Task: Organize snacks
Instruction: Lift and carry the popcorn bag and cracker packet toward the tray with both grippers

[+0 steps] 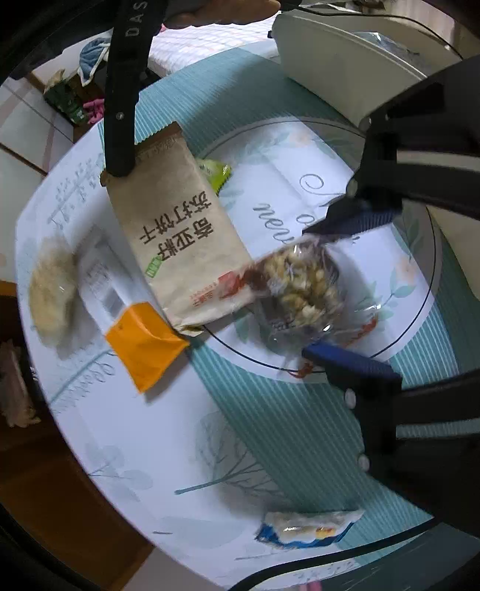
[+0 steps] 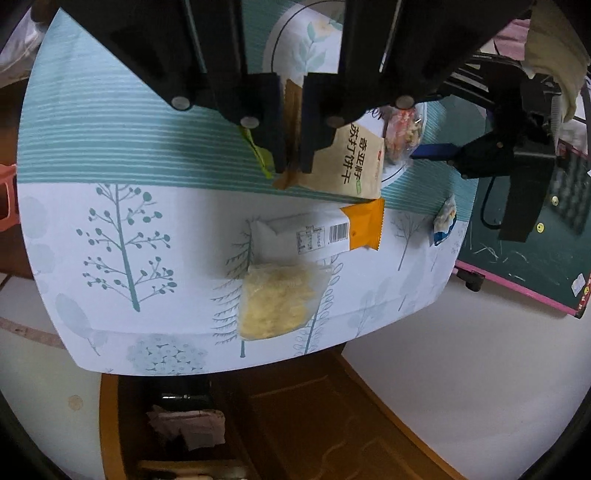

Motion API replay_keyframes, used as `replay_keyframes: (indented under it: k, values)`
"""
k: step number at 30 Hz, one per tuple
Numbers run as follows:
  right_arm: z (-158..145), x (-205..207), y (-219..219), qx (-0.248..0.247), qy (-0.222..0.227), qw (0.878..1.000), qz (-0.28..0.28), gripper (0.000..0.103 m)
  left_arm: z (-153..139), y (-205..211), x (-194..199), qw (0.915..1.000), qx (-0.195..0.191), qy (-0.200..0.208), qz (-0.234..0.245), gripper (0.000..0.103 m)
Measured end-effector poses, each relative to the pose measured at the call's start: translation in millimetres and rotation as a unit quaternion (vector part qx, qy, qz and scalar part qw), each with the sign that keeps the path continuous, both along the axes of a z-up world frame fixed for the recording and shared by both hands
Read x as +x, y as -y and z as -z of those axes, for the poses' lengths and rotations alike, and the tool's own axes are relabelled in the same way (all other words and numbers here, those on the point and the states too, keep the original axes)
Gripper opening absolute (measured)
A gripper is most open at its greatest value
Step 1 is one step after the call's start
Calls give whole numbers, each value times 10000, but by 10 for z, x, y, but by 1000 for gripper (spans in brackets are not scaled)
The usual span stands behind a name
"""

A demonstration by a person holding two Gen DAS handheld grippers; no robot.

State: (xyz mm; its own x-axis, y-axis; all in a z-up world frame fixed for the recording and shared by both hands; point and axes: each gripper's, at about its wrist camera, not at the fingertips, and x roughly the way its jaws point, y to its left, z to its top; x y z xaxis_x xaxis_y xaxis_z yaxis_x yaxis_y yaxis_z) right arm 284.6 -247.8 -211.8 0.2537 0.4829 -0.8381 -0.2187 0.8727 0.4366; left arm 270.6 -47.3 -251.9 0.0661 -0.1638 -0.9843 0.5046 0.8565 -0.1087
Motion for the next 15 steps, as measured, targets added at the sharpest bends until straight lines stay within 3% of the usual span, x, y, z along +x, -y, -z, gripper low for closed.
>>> replay_keyframes:
  k: [6,15]
  values:
    - [-270,-153,74,-95,354,9991,196,5,-169,-26,-169,9989,164,441,0,46]
    - [-934,-541,0,-465,1099,9926,219,3,-990,-212,-487,9922,-300,1172,-308,45]
